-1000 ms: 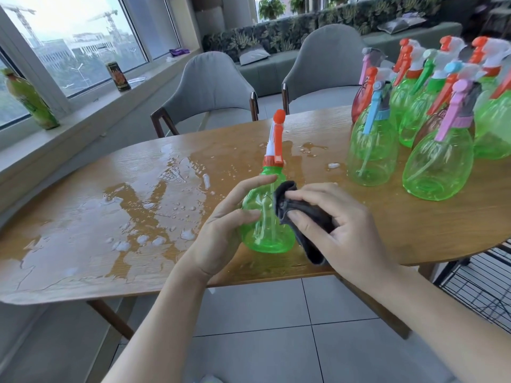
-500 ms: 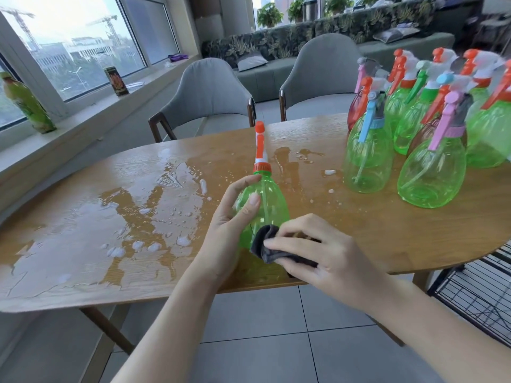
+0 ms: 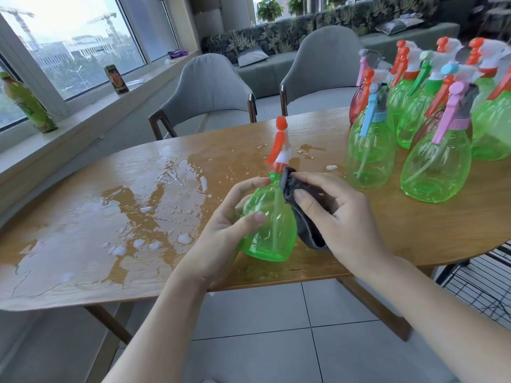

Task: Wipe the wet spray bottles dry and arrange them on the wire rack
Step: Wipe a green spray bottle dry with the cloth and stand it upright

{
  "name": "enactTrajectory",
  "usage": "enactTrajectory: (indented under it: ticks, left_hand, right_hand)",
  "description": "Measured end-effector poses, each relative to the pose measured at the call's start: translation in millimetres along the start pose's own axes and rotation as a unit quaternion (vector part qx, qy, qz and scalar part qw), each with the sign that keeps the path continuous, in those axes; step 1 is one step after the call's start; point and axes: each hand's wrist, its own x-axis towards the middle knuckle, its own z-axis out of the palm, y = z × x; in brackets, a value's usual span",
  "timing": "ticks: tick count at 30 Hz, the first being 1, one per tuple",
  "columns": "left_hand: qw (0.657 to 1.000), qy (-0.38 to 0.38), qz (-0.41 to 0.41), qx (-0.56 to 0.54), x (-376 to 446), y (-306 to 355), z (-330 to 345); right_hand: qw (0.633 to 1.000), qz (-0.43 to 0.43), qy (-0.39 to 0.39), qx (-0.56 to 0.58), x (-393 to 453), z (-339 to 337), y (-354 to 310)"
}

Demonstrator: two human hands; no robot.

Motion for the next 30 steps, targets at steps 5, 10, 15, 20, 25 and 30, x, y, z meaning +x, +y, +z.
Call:
enactTrajectory:
  ticks: [5, 10, 15, 20, 25, 30]
  left_hand:
    - [0.998, 0.033, 0.007, 0.050, -2.3, 2.2, 0.4]
    - [0.997, 0.052, -0.005, 0.052, -7.0, 6.5, 8.5]
    - [0.999, 0.049, 0.000, -0.004, -9.6, 7.5, 4.6]
    - [0.999, 0.018, -0.003, -0.029, -11.9, 7.7, -2.2]
    - [0.999, 0.003, -0.005, -0.032, -13.2, 9.8, -7.4]
    - [0.999, 0.047, 0.008, 0.011, -13.0, 5.2, -6.5]
  right_hand:
    - [0.983, -0.149, -0.049, -0.095, -19.4, 6.4, -2.4]
    - [0.945, -0.269, -0.108, -0.147, -31.5, 13.6, -0.9]
    - [0.929, -0.303, -0.114, -0.178, -25.6, 8.8, 1.4]
    - [0.962, -0.222, -0.016, -0.159, -8.9, 6.0, -0.4]
    - [0.991, -0.095, -0.002, -0.094, 1.0, 5.7, 1.1]
    - [0.973, -0.181, -0.059, -0.128, -16.3, 13.5, 0.8]
